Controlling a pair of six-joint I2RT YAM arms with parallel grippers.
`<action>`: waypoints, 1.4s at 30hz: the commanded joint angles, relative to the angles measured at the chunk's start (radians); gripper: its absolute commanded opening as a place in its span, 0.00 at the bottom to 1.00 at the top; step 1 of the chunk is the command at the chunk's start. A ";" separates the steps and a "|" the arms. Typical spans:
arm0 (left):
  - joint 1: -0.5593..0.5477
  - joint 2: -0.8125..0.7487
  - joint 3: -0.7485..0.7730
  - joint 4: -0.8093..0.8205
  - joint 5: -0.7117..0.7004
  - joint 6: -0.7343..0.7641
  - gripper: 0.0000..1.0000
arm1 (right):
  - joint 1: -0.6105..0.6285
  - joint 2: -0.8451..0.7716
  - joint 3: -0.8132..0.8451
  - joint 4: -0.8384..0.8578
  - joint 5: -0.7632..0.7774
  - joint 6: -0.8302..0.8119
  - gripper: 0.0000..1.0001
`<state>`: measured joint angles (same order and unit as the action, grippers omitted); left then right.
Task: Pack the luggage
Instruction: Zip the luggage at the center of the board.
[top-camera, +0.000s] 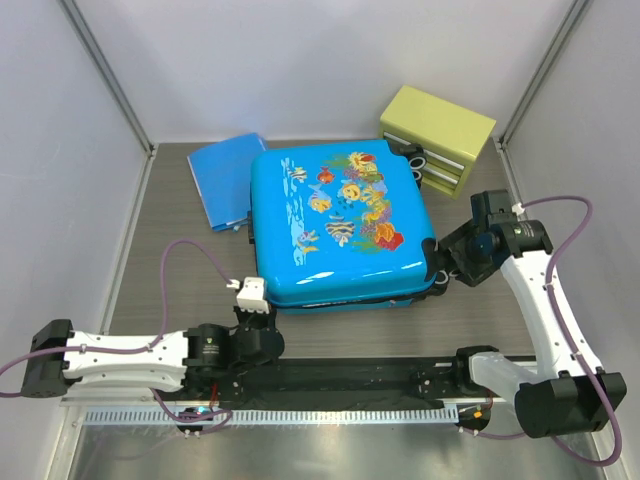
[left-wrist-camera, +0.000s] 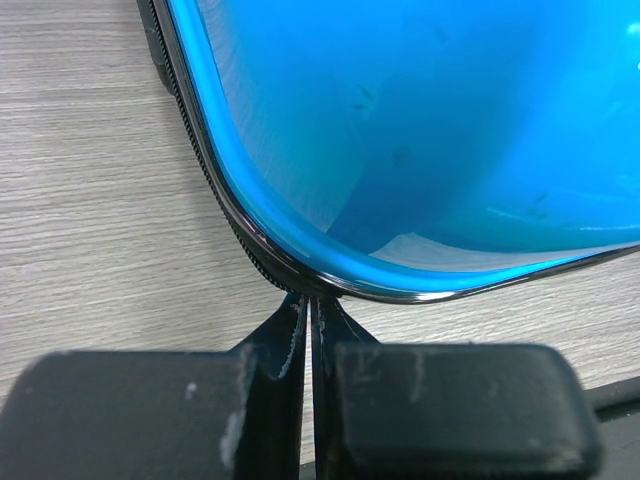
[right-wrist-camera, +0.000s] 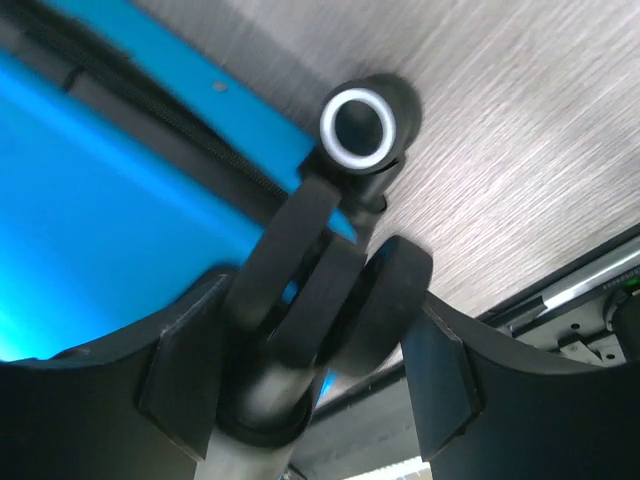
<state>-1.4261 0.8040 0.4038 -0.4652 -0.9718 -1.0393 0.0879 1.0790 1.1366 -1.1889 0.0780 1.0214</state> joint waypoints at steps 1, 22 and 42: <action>0.004 -0.012 0.001 -0.029 -0.005 0.001 0.00 | 0.012 -0.028 -0.113 0.029 0.017 0.040 0.70; 0.004 -0.058 0.013 -0.165 -0.062 -0.100 0.00 | -0.210 0.027 0.003 0.097 0.152 -0.171 0.01; 0.167 -0.032 -0.003 0.029 0.015 0.087 0.00 | -0.427 0.105 0.035 0.164 0.106 -0.299 0.01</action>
<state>-1.3678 0.7925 0.4339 -0.4099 -0.8547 -1.0698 -0.2649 1.1618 1.1255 -1.1545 -0.1093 0.7982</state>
